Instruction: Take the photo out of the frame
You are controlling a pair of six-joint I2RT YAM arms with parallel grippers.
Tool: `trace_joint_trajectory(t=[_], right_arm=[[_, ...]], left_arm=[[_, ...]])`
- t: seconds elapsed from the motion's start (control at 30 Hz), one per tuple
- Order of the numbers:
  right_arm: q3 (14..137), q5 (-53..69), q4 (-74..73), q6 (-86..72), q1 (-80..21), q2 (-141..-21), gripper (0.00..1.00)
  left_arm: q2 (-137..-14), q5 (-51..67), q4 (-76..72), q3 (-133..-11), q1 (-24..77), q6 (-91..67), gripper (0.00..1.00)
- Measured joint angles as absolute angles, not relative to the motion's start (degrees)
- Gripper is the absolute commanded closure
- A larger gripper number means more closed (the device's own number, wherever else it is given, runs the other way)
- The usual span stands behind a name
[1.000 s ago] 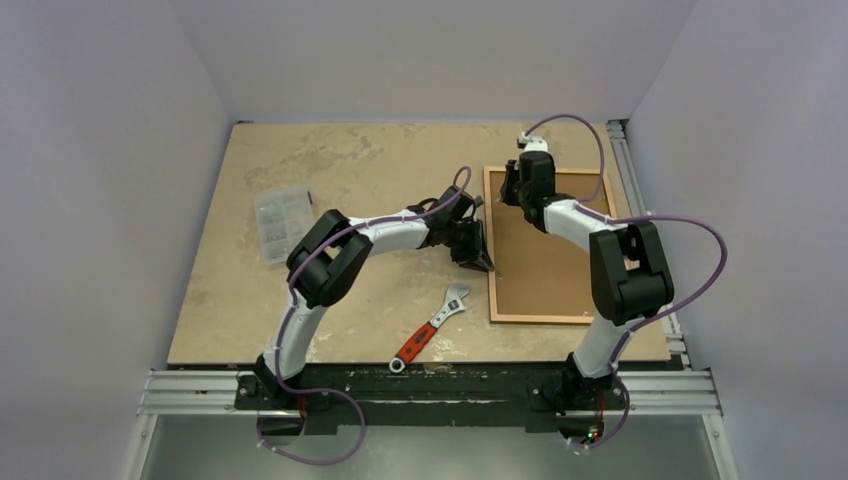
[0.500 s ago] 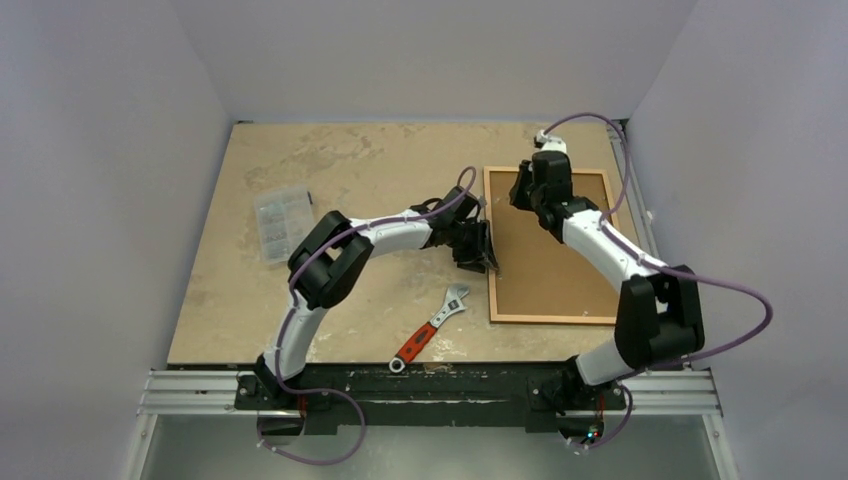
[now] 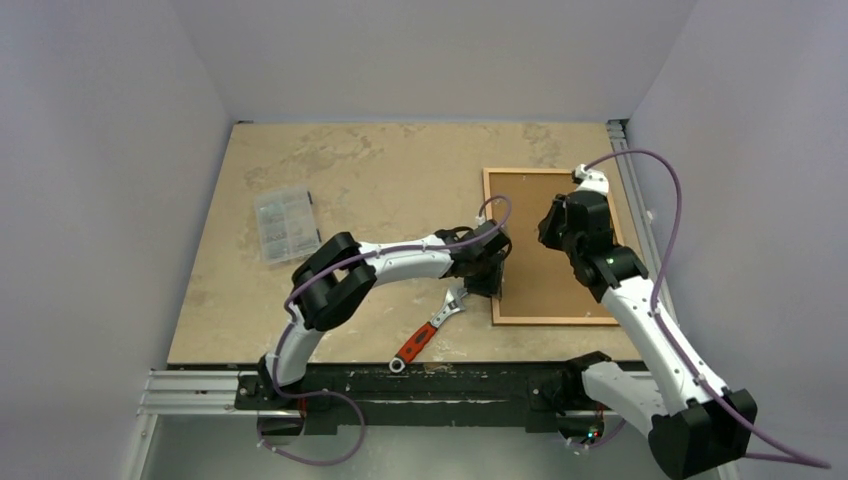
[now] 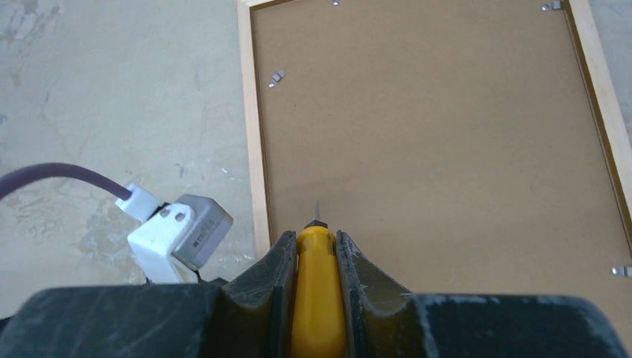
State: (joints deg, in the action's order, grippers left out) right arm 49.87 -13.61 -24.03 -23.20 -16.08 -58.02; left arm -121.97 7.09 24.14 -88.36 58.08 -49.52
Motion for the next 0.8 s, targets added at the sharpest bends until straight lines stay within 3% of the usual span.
trace_joint_trajectory(t=[0.13,0.23,0.4,0.8], right_arm=[[47.2,-14.1,-27.9,-24.4,-16.1,-51.9,1.0],[46.4,-14.3,-30.9,-24.8,-16.1,-49.0,1.0],[45.9,-15.4,-34.4,-25.1,-16.1,-44.2,1.0],[45.5,-15.5,-36.0,-25.3,-16.1,-44.3,1.0]], left_arm=[[-121.8,2.3,25.9,-89.4,59.9,-49.7,0.77],[-123.4,-0.3,30.7,-93.6,60.5,-48.4,0.91],[-127.0,-0.8,37.6,-101.0,59.9,-43.2,0.99],[-132.5,1.5,40.5,-111.3,47.6,-22.0,1.0]])
